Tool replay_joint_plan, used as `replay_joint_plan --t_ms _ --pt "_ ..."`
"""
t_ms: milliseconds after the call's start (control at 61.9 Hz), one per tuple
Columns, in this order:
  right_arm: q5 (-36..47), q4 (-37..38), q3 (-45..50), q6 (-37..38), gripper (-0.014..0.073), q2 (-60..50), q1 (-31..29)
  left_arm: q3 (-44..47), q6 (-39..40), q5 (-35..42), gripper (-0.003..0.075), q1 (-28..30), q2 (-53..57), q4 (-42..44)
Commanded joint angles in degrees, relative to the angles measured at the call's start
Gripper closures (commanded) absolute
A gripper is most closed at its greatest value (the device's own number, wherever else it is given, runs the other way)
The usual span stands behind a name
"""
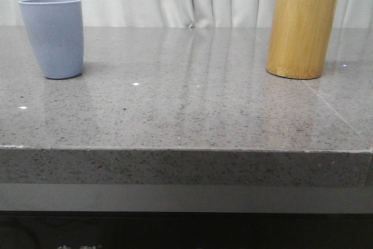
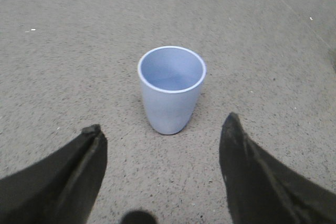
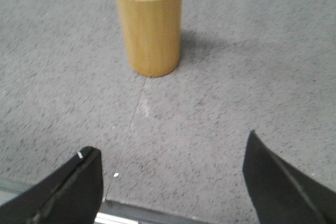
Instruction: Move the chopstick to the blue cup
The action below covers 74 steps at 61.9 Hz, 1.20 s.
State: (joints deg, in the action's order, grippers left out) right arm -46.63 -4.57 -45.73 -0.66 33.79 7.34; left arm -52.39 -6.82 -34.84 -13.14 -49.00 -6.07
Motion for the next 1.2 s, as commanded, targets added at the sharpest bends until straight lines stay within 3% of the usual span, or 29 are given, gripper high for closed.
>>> replay_joint_plan --t_ms 0,743,1180 --pt "0.7 0.0 -3.7 -0.9 0.0025 1.9 0.3 -6.3 -0.1 1.2 0.0258 -1.2 -4.3 0.4" --pt "1.0 0.0 -4.3 -0.9 0.0025 3.2 0.3 -45.8 0.3 -26.1 0.0258 -1.2 -45.1 9.8" --pt "1.0 0.0 -4.3 -0.9 0.0025 3.2 0.3 -53.2 3.5 -30.6 0.0284 -1.2 -54.4 11.7"
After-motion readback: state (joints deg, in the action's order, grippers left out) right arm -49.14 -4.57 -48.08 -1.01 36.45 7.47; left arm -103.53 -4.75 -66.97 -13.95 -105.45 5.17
